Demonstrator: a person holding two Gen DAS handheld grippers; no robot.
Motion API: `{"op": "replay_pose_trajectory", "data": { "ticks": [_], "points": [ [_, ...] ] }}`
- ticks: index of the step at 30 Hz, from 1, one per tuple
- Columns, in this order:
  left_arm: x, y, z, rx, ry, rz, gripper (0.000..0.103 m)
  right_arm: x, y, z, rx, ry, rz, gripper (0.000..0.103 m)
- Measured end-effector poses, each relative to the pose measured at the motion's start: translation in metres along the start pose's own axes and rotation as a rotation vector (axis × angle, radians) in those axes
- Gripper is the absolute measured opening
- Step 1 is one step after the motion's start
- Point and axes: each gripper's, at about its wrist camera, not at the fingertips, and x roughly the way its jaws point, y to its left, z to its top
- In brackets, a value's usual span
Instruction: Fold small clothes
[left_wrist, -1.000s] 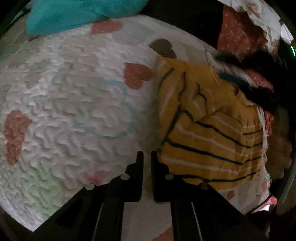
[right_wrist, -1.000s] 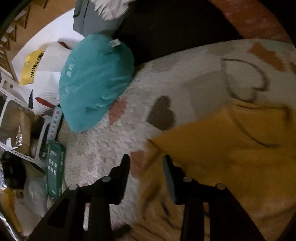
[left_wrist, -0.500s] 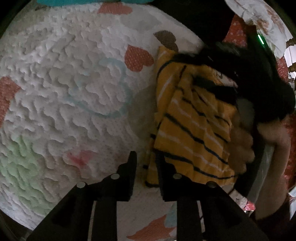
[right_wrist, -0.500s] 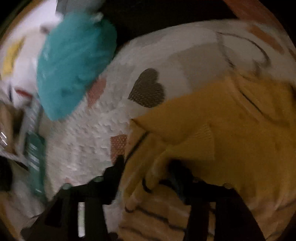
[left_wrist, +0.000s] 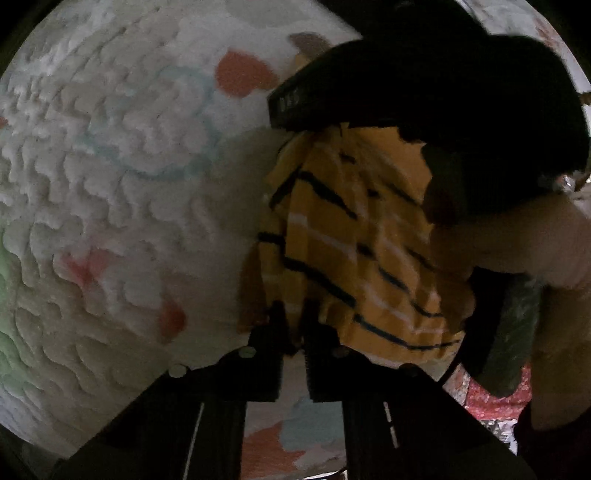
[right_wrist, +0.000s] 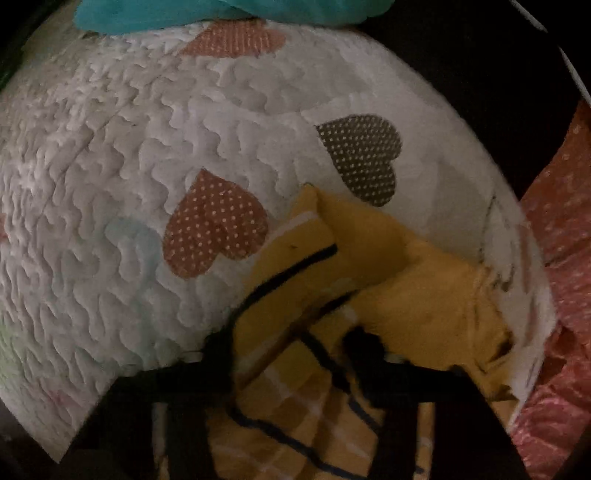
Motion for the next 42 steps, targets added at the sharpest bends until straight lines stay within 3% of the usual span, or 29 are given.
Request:
{"op": "replay_pose_trajectory", "data": {
  "ticks": [4,9,10,13,17,19,23,26,27,31,35,37,39,41,42],
  "points": [
    [-0.016,-0.033,-0.01,0.024,-0.043,-0.098,0.006,-0.031,-0.041,-0.018,0.149,-0.087,0.113,0.023],
    [-0.019,-0.106,-0.031,0.151,-0.075,-0.2,0.005,-0.075,-0.121,-0.067,0.313,-0.196,0.198,0.012],
    [-0.016,-0.124,-0.039,0.184,-0.069,-0.226,0.005,-0.081,-0.131,-0.066,0.339,-0.203,0.203,0.012],
    [-0.003,-0.162,-0.054,0.263,-0.043,-0.274,0.005,-0.088,-0.188,-0.11,0.437,-0.237,0.174,0.011],
    [0.01,-0.188,-0.057,0.285,0.029,-0.379,0.005,-0.07,-0.26,-0.175,0.598,-0.194,0.139,0.01],
    [0.011,-0.188,-0.052,0.286,0.019,-0.349,0.005,-0.05,-0.284,-0.201,0.657,-0.154,0.105,0.01],
    [0.033,-0.173,-0.019,0.246,-0.011,-0.191,0.005,-0.011,-0.315,-0.236,0.77,-0.105,0.092,0.011],
    [0.045,-0.159,-0.011,0.183,0.016,-0.148,0.005,-0.001,-0.327,-0.248,0.82,-0.086,0.083,0.027],
    [0.048,-0.153,-0.009,0.166,0.024,-0.137,0.005,-0.001,-0.331,-0.253,0.84,-0.095,0.072,0.04],
    [0.049,-0.132,-0.009,0.132,0.04,-0.098,0.005,-0.023,-0.344,-0.277,0.914,-0.168,0.082,0.044],
    [0.046,-0.13,-0.008,0.137,0.029,-0.086,0.005,-0.046,-0.333,-0.295,0.921,-0.236,0.185,0.045],
    [0.052,-0.136,-0.004,0.143,0.024,-0.07,0.006,-0.05,-0.32,-0.304,0.928,-0.259,0.275,0.051],
    [0.055,-0.136,-0.004,0.145,0.022,-0.05,0.007,-0.044,-0.303,-0.302,0.914,-0.247,0.35,0.051],
    [0.057,-0.134,-0.004,0.145,0.023,-0.036,0.01,-0.039,-0.28,-0.298,0.87,-0.209,0.351,0.049],
    [0.058,-0.133,-0.005,0.145,0.022,-0.031,0.011,-0.037,-0.273,-0.296,0.846,-0.197,0.33,0.022]
  ]
}}
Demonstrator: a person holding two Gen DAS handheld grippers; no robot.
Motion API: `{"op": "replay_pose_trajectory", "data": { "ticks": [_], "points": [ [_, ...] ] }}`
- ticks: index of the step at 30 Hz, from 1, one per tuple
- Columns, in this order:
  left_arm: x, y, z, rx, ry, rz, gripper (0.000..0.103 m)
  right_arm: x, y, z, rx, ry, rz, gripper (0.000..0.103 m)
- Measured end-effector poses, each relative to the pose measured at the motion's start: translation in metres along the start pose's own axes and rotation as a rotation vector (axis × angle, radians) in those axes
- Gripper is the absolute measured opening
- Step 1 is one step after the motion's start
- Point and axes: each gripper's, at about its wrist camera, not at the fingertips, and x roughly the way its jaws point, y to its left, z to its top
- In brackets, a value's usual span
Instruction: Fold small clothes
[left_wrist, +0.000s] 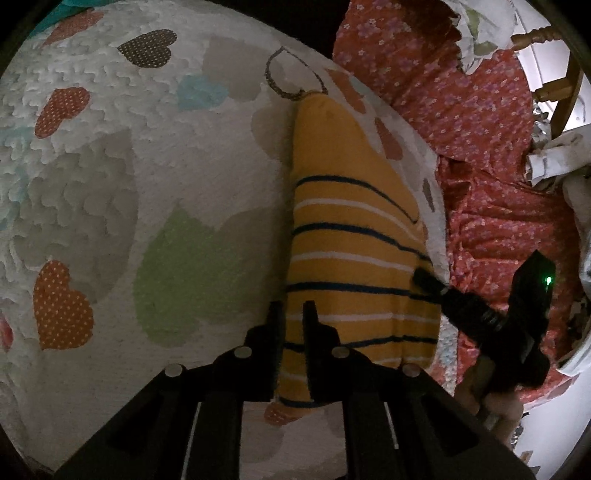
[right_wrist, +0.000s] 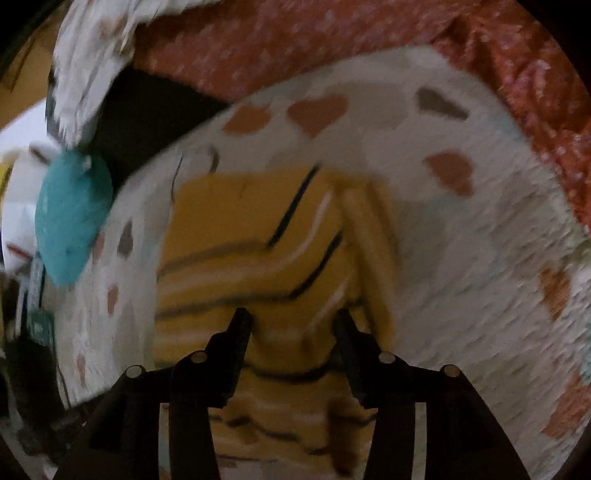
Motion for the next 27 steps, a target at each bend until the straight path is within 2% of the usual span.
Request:
{"op": "replay_pose_trajectory", "data": {
  "ticks": [1,6,10,12,14,15,17,18,20,21,22,23,24,27],
  "points": [
    [0.0,0.001,0.0,0.001,-0.002,0.006,0.011,0.001,0.002,-0.003,-0.019,-0.001,-0.026,0.017],
    [0.003,0.001,0.002,-0.003,0.0,0.019,0.021,-0.007,-0.022,-0.013,0.017,-0.029,-0.153,0.015],
    [0.013,-0.007,0.005,-0.003,0.019,0.018,0.026,0.017,-0.041,-0.017,0.021,0.002,-0.189,0.015],
    [0.021,-0.014,0.006,0.008,0.034,0.018,0.034,0.02,-0.044,-0.018,0.033,-0.019,-0.173,0.019],
    [0.032,-0.023,0.009,0.027,0.054,0.019,0.036,0.022,-0.054,-0.019,0.074,-0.04,-0.141,0.032],
    [0.036,-0.027,0.012,0.038,0.053,0.033,0.036,0.022,-0.061,-0.02,0.096,-0.05,-0.132,0.05],
    [0.04,-0.031,0.021,0.043,0.02,0.064,0.039,0.016,-0.078,-0.021,0.158,-0.083,-0.07,0.063],
    [0.041,-0.031,0.028,0.034,-0.004,0.068,0.044,0.01,-0.09,-0.022,0.219,-0.108,0.004,0.063],
    [0.042,-0.028,0.038,0.001,-0.033,0.064,0.047,-0.004,-0.1,-0.02,0.306,-0.172,0.098,0.063],
    [0.043,-0.025,0.043,-0.016,-0.042,0.056,0.047,-0.012,-0.1,-0.015,0.296,-0.221,0.103,0.064],
    [0.046,-0.022,0.048,-0.037,-0.051,0.045,0.048,-0.015,-0.096,-0.009,0.261,-0.25,0.069,0.07],
    [0.048,-0.021,0.051,-0.051,-0.055,0.034,0.05,-0.013,-0.091,-0.004,0.219,-0.254,0.031,0.075],
    [0.051,-0.02,0.054,-0.063,-0.059,0.017,0.053,-0.002,-0.087,0.004,0.176,-0.22,0.038,0.08],
    [0.059,-0.019,0.057,-0.071,-0.066,-0.028,0.061,0.026,-0.089,0.011,0.187,-0.133,0.124,0.08]
  ]
}}
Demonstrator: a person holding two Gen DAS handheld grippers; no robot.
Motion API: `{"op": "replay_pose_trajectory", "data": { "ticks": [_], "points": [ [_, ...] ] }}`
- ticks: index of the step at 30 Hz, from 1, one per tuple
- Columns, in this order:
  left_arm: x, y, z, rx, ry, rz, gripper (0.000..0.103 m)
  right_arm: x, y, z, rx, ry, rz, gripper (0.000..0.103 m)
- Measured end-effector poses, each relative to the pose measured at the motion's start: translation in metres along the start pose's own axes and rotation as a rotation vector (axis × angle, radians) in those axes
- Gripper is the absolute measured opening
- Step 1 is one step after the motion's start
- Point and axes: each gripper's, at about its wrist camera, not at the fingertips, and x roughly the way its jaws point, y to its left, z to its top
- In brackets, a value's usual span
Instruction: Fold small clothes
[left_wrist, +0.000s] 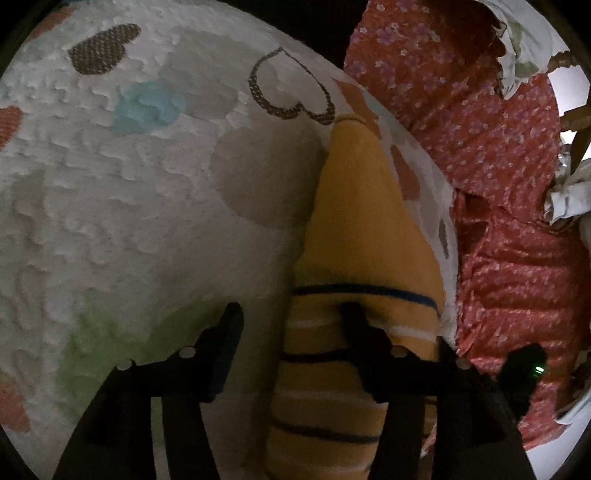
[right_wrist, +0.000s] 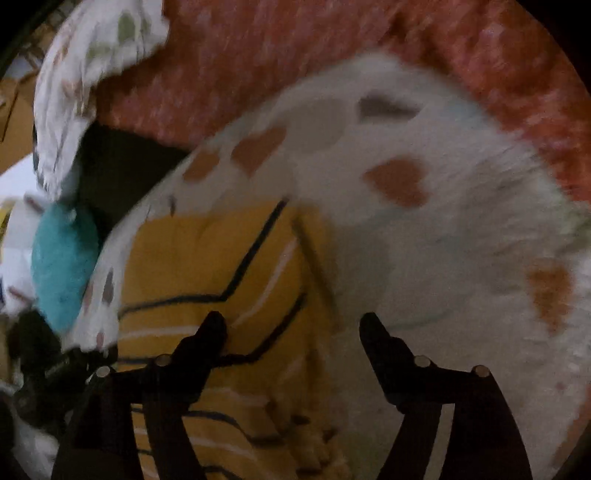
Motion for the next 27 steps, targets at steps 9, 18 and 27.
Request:
{"op": "replay_pose_trajectory", "data": {
  "ticks": [9,18,27],
  "points": [
    [-0.01,-0.02,-0.004,0.057,0.047,-0.115,0.021,0.018,0.013,-0.001,0.087,0.042,0.183,0.043],
    [-0.097,-0.027,0.025,0.159,-0.19,-0.12,0.0,0.002,0.099,0.001,-0.032,-0.033,0.323,0.03],
    [-0.071,0.017,0.029,0.062,-0.1,0.026,0.037,0.014,0.055,0.011,0.001,-0.062,-0.118,0.041]
  ]
}}
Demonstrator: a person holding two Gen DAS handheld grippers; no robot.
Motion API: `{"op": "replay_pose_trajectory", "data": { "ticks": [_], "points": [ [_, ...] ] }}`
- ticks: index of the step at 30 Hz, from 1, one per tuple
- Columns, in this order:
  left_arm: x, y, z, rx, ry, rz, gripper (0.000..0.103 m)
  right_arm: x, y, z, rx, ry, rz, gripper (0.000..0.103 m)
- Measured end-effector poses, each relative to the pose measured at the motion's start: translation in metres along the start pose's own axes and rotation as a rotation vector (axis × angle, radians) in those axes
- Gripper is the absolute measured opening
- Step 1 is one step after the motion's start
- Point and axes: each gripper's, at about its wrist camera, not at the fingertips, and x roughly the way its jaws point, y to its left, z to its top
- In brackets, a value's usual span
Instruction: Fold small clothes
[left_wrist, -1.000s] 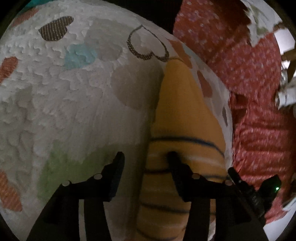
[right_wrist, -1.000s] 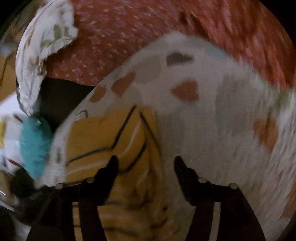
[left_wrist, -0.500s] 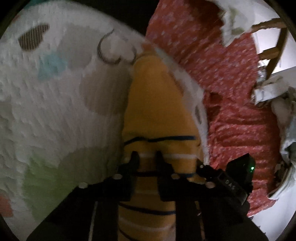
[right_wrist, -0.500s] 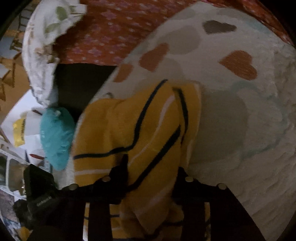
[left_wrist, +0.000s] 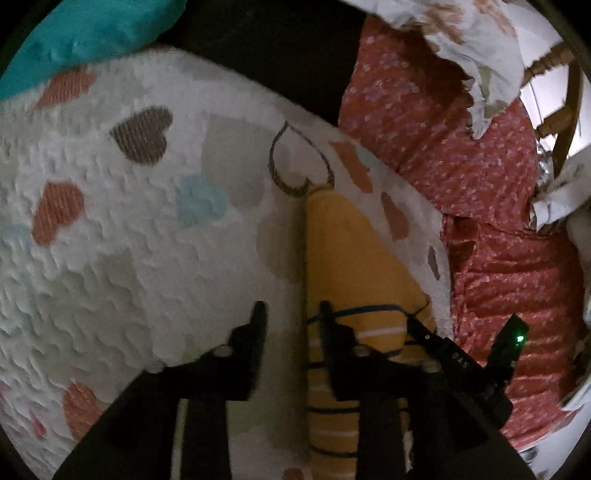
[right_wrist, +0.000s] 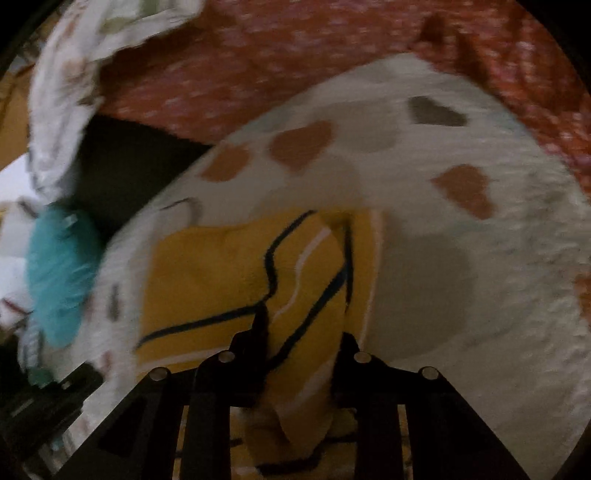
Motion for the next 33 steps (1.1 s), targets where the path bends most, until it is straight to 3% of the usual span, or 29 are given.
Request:
{"op": "replay_pose_trajectory", "data": {
  "ticks": [1,3,5,7,10,12,14,15,16,17,18,20,24,26,27,28,30,31,33],
  "points": [
    [0.003,0.001,-0.001,-0.008,0.01,-0.01,0.04,-0.002,-0.004,0.002,0.004,0.002,-0.01,0.054],
    [0.014,-0.003,-0.005,-0.015,0.029,-0.035,0.051,-0.011,-0.011,0.004,0.006,-0.019,-0.02,0.067],
    [0.024,-0.005,-0.009,-0.03,0.055,-0.084,0.057,-0.02,-0.017,0.006,0.003,-0.04,0.019,0.071],
    [0.037,-0.007,-0.012,-0.057,0.08,-0.14,0.065,-0.022,-0.024,0.009,0.006,-0.045,0.085,0.083],
    [0.054,-0.012,-0.02,-0.065,0.101,-0.173,0.076,-0.006,-0.036,0.011,0.049,0.023,0.181,0.085],
    [0.068,-0.018,-0.025,-0.054,0.147,-0.164,0.085,0.015,-0.043,0.006,0.1,0.119,0.253,0.085],
    [0.087,-0.025,-0.037,-0.048,0.241,-0.201,0.085,0.033,-0.045,-0.004,0.142,0.182,0.334,0.085],
    [0.093,-0.032,-0.043,-0.016,0.266,-0.164,0.076,0.037,-0.042,-0.01,0.144,0.187,0.361,0.079],
    [0.092,-0.041,-0.047,0.04,0.241,-0.1,0.069,0.036,-0.038,-0.013,0.134,0.194,0.364,0.063],
    [0.089,-0.049,-0.049,0.085,0.227,-0.071,0.053,0.037,-0.034,-0.014,0.135,0.209,0.385,0.058],
    [0.084,-0.053,-0.049,0.095,0.217,-0.075,0.044,0.034,-0.029,-0.014,0.138,0.203,0.402,0.052],
    [0.068,-0.056,-0.043,0.09,0.184,-0.096,0.041,0.023,-0.016,-0.011,0.112,0.167,0.416,0.049],
    [0.029,-0.054,-0.026,0.087,0.082,-0.105,0.041,0.001,0.019,-0.002,0.072,0.082,0.528,0.047],
    [0.016,-0.051,-0.019,0.09,0.057,-0.088,0.045,0.0,0.031,0.001,0.048,0.055,0.518,0.049],
    [0.015,-0.048,-0.016,0.088,0.056,-0.057,0.052,0.006,0.036,-0.001,0.038,0.051,0.463,0.055],
    [0.018,-0.043,-0.015,0.085,0.064,-0.001,0.053,0.011,0.038,-0.003,0.032,0.057,0.414,0.061],
    [0.034,-0.033,-0.019,0.088,0.13,0.116,0.054,0.03,0.039,-0.01,-0.006,0.11,0.235,0.062],
    [0.041,-0.027,-0.022,0.078,0.165,0.149,0.054,0.035,0.036,-0.013,-0.016,0.126,0.195,0.07],
    [0.037,-0.019,-0.022,0.03,0.175,0.097,0.055,0.032,0.029,-0.012,0.028,0.125,0.216,0.074]
  ]
}}
